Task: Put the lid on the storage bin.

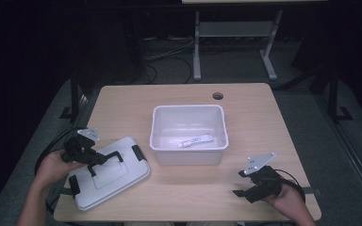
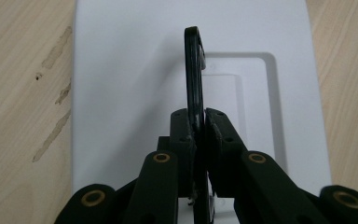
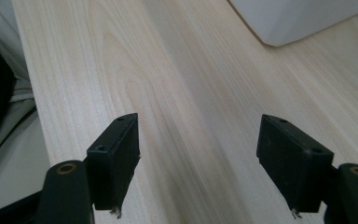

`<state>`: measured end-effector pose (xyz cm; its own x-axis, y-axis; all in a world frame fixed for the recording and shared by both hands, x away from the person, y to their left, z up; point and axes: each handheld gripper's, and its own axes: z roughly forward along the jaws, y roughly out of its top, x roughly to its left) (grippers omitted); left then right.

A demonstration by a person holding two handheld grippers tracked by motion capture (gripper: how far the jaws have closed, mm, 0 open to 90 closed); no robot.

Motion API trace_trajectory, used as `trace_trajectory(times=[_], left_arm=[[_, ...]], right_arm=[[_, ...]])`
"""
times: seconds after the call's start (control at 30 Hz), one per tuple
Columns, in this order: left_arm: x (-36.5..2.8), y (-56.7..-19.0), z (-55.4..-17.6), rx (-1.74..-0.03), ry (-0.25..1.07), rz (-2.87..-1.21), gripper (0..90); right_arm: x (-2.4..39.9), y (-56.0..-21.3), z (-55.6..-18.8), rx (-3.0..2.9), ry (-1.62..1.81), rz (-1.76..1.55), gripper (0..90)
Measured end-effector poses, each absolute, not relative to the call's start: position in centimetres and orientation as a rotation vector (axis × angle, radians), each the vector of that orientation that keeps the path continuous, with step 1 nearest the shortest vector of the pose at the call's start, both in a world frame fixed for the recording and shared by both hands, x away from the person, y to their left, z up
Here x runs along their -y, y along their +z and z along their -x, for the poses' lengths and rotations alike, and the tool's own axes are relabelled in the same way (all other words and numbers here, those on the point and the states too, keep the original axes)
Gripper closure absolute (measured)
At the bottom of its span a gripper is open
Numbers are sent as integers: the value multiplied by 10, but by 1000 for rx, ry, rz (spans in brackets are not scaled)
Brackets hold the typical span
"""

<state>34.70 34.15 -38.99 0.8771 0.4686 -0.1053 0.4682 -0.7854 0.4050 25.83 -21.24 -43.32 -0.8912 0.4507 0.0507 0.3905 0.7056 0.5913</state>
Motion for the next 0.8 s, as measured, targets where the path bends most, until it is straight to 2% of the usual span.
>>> trace_trajectory(times=[0.23,0.8], left_arm=[[-341,-389,-347,-679,-36,-2613,831],[-342,-384,-343,-655,-24,-2629,845]], right_arm=[[213,-434,-257,-2816,944,-704,294],[213,-437,-258,-2813,959,-714,296]])
